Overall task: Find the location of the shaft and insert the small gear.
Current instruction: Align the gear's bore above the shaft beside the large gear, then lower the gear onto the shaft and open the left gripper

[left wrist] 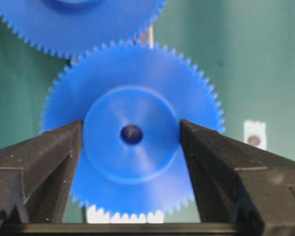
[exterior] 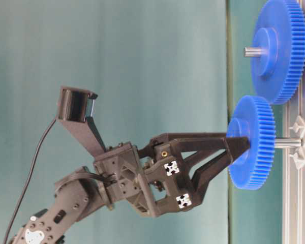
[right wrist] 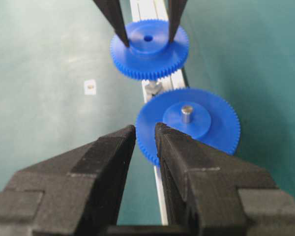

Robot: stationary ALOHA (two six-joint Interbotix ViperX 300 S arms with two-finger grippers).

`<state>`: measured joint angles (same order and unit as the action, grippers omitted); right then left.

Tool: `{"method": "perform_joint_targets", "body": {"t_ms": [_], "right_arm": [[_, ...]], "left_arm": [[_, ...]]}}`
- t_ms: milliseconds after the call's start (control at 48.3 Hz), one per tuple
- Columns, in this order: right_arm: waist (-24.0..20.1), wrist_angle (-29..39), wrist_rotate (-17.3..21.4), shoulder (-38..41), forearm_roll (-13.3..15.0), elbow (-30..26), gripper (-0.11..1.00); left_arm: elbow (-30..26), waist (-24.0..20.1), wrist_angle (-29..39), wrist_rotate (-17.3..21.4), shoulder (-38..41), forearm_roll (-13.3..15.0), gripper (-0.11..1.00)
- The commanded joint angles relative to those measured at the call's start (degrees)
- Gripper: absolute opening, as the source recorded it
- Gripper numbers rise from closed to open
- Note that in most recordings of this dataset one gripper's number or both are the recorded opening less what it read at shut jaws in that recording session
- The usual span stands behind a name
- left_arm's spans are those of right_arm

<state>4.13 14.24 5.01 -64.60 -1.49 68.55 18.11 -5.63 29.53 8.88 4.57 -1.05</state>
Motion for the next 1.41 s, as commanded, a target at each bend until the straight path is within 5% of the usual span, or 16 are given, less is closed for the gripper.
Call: {"method": "perform_joint_targets", "body": {"t_ms": [0,414,767,1140,1388], "right_arm": [[0.09,-0.35,0.53,0.35,0.0,-0.62,0.37],[0.09,-0.44,0.53,0.26,0.09,-0.62,0.37],[0.18,-0.44,0.53,0.18,0.09,-0.62,0.37],[0.18,-1.67,0.62,0.09,0.09,-0.44,0.37],[0.09,-1.76,0.62,0.09,0.09,-0.44,0.37]], "left_arm": [[-2.9,0.62,-0.18,0.0,-2.99,-0.18,0.77],[-5.89,0.09,-1.49,0.53,-11.6,-0.18,0.69],[3.25,0.0,-11.95,0.26,-13.89,-0.18,0.02],[15.56,-1.05,-24.79,-0.62,-11.95,-0.18,0.01],[18.02,-1.05,-29.97,-5.45,-9.05,-0.18,0.01]]}}
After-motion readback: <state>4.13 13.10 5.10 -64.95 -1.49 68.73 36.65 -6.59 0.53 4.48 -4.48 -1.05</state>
